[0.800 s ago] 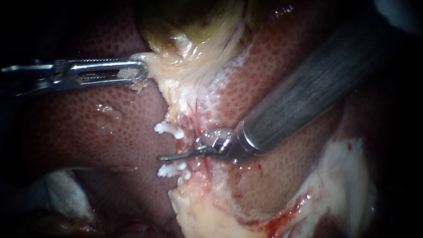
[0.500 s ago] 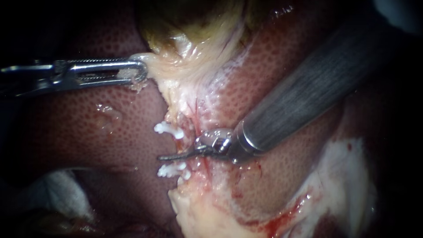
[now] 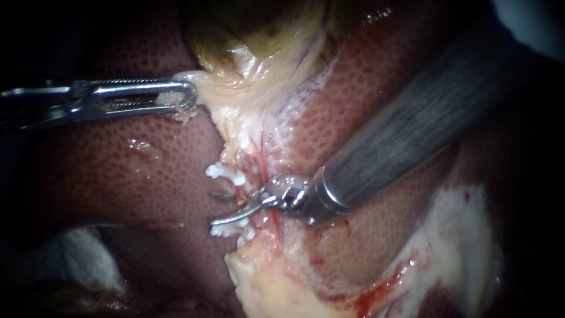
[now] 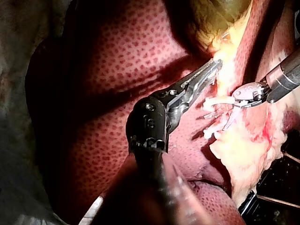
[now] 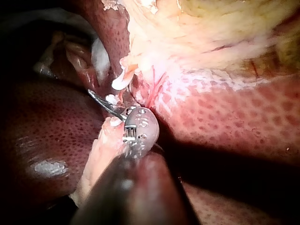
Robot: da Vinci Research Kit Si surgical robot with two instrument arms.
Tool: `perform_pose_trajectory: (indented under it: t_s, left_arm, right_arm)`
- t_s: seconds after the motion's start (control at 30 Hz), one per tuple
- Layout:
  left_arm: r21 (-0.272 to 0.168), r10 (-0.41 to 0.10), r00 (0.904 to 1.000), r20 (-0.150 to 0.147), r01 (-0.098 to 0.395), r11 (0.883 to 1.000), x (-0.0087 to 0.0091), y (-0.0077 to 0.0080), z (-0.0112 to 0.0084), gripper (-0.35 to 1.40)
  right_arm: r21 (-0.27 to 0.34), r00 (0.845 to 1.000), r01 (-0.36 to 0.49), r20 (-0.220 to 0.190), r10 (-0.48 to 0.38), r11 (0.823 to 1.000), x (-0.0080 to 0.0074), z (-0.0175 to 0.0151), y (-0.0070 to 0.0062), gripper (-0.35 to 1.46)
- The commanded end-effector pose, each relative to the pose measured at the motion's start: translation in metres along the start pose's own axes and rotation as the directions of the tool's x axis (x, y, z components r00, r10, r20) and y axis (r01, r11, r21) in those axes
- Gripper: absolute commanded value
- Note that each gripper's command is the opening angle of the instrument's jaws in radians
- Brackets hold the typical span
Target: Go back from the cut left tube
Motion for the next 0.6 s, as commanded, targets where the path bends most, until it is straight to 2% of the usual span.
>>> perform_pose_trajectory:
  t_s: [0.03, 0.27, 0.6]
  left_arm:
    - [0.0, 0.0, 1.0, 0.0, 0.0, 1.0, 0.0, 0.0, 0.0, -0.35]
    - [0.0, 0.0, 1.0, 0.0, 0.0, 1.0, 0.0, 0.0, 0.0, -0.35]
    - [-0.001, 0.0, 1.0, 0.0, 0.0, 1.0, 0.0, 0.0, -0.0001, -0.35]
  right_arm:
    - [0.0, 1.0, 0.001, 0.001, -0.001, 1.0, 0.0, 0.0, 0.0, 1.36]
    - [-0.001, 1.0, 0.002, 0.001, -0.002, 1.0, -0.0002, -0.0003, -0.0004, 1.41]
    - [0.023, 0.995, 0.094, 0.008, -0.094, 0.995, -0.0014, -0.0033, -0.0029, 1.43]
